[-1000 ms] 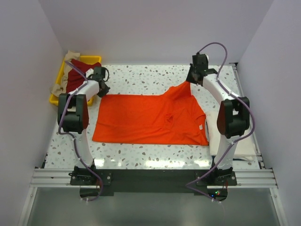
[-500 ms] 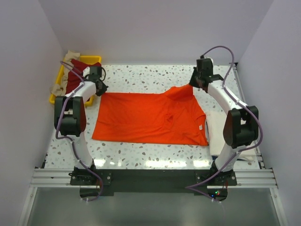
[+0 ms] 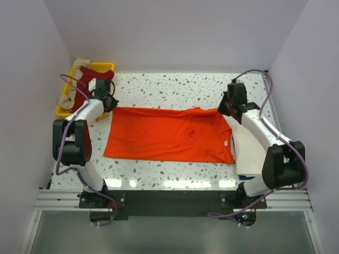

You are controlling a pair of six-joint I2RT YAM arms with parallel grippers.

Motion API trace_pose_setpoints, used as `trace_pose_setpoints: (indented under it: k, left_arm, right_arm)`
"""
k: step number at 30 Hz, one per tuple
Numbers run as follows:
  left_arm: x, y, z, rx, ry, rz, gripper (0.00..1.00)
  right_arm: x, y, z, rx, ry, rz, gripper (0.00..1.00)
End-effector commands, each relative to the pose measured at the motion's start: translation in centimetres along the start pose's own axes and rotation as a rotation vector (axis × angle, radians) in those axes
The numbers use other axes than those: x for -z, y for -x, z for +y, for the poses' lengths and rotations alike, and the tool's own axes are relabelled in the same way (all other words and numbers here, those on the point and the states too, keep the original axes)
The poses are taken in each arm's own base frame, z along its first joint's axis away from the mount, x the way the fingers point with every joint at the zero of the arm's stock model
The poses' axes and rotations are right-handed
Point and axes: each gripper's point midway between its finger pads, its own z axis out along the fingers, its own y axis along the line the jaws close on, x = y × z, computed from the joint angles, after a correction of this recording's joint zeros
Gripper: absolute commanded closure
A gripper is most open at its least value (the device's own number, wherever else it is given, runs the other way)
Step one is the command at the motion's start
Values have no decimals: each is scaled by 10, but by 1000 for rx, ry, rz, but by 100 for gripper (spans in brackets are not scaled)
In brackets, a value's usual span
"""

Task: Fold and stack the t-shirts
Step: Fold the tshirt

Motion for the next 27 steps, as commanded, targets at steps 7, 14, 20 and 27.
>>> trace_pose_setpoints:
  k: [7, 14, 20, 27]
  left_arm:
    - [28, 13, 6, 50, -50, -75, 100]
    - [35, -3, 25, 63, -34, -67, 100]
    - [39, -14, 37, 74, -21, -56, 100]
    - [42, -27, 48, 85, -11, -42, 100]
  right_arm:
    - [32, -18, -9, -46, 44, -29, 100]
    - [49, -39, -20, -66, 45, -12, 100]
    - [55, -58, -26, -74, 51, 16, 100]
    - [59, -78, -34, -83, 50, 48, 100]
